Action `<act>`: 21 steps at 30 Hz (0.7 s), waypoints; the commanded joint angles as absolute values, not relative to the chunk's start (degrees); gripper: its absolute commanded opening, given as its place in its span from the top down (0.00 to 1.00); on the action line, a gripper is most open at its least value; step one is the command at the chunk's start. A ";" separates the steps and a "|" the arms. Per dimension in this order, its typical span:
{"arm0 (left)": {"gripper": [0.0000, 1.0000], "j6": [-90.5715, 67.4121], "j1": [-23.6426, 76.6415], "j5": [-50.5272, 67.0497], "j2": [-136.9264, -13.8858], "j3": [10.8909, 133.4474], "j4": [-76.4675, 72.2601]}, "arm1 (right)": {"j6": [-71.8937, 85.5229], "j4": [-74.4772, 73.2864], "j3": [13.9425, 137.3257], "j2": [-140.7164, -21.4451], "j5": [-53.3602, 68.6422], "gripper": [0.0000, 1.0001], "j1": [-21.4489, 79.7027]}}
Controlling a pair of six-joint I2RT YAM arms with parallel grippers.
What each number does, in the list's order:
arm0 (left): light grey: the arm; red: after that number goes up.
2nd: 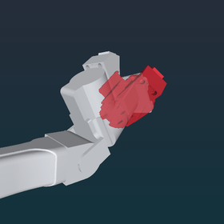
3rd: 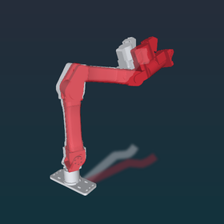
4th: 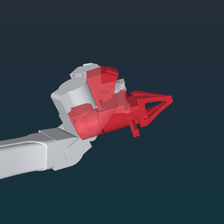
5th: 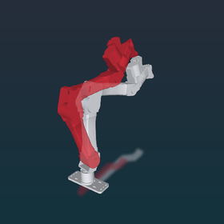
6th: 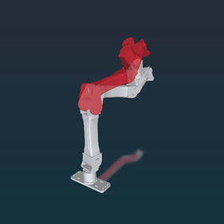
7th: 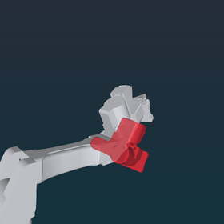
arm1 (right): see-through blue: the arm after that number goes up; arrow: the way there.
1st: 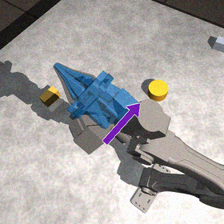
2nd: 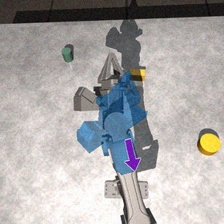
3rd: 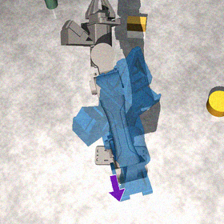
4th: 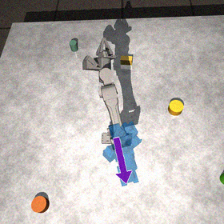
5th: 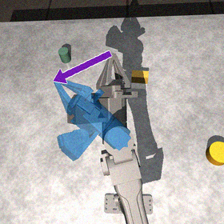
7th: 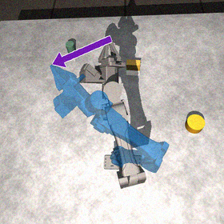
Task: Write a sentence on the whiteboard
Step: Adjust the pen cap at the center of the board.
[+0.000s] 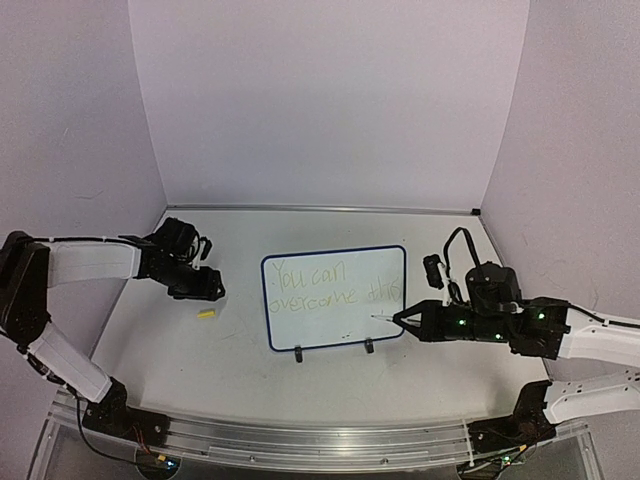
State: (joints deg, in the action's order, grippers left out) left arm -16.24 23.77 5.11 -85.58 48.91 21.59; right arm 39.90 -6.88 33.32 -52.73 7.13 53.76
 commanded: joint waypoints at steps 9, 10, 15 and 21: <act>0.31 -13.74 23.12 7.73 -94.01 51.78 18.08 | 42.23 -3.86 31.51 -51.13 6.06 1.00 53.61; 0.32 -13.65 23.16 7.89 -94.54 51.89 18.58 | 42.26 -3.87 31.47 -51.24 6.10 1.00 53.61; 0.32 -14.20 23.12 8.52 -94.45 50.10 19.32 | 42.60 -3.77 31.36 -51.76 6.17 1.00 53.62; 0.34 -14.74 23.23 11.03 -92.87 48.82 22.84 | 43.07 -3.60 31.21 -51.50 6.41 1.00 53.61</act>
State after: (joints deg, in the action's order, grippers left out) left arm -14.83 23.44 9.01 -94.69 49.49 20.14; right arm 42.31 -5.58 31.70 -51.90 6.94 53.71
